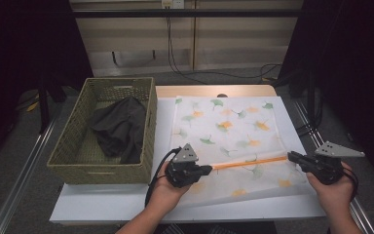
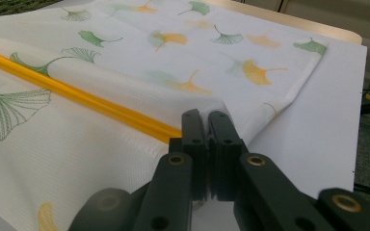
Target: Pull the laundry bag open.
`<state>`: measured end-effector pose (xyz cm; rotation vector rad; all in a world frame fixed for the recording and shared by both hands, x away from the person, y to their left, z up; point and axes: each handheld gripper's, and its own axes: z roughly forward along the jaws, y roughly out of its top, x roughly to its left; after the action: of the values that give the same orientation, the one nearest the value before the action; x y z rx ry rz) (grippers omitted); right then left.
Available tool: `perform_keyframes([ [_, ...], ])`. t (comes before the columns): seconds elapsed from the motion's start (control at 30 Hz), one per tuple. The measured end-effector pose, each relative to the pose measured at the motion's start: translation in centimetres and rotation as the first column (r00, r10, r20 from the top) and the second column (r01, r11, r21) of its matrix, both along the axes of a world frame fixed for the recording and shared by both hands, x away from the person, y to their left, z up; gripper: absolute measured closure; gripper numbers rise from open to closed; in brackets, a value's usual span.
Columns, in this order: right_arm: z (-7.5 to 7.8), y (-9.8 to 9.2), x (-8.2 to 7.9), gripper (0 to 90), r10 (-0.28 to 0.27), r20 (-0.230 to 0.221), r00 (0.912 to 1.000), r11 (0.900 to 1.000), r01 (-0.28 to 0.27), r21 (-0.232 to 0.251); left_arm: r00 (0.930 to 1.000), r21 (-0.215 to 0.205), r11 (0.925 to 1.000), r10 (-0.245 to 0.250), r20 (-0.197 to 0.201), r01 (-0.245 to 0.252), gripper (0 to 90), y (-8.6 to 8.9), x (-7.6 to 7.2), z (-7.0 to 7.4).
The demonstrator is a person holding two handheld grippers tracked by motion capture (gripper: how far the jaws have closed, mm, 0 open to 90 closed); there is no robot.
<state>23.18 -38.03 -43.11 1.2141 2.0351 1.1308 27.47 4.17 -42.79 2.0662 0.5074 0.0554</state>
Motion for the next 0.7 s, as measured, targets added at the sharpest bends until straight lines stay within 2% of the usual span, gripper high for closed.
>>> perform_keyframes([
  [0.03,0.0,0.0,0.0,87.1,0.001,-0.002,1.0000,1.000,-0.001,0.003,1.0000,-0.003,1.0000,0.004,-0.005,-0.004,90.0,0.2,0.0,-0.1],
  [0.07,-0.1,-0.1,0.0,87.1,0.003,-0.009,1.0000,1.000,-0.003,0.005,1.0000,0.011,0.9999,0.007,-0.002,-0.007,90.0,0.5,0.0,-0.1],
  [0.17,-0.1,-0.1,0.1,87.1,-0.004,-0.007,1.0000,1.000,0.004,0.001,0.9998,-0.006,0.9998,0.017,-0.010,-0.017,90.0,1.0,-0.2,-0.2],
  [0.33,-0.2,-0.1,0.0,87.0,-0.005,-0.008,1.0000,1.000,0.005,0.002,0.9997,0.019,0.9995,0.025,0.002,-0.025,90.0,1.7,-0.2,-0.1],
  [0.7,-0.2,-0.3,0.0,87.0,-0.008,-0.011,0.9999,1.000,0.008,0.004,0.9987,0.020,0.9985,0.050,-0.005,-0.050,90.0,3.4,-0.3,-0.1],
])
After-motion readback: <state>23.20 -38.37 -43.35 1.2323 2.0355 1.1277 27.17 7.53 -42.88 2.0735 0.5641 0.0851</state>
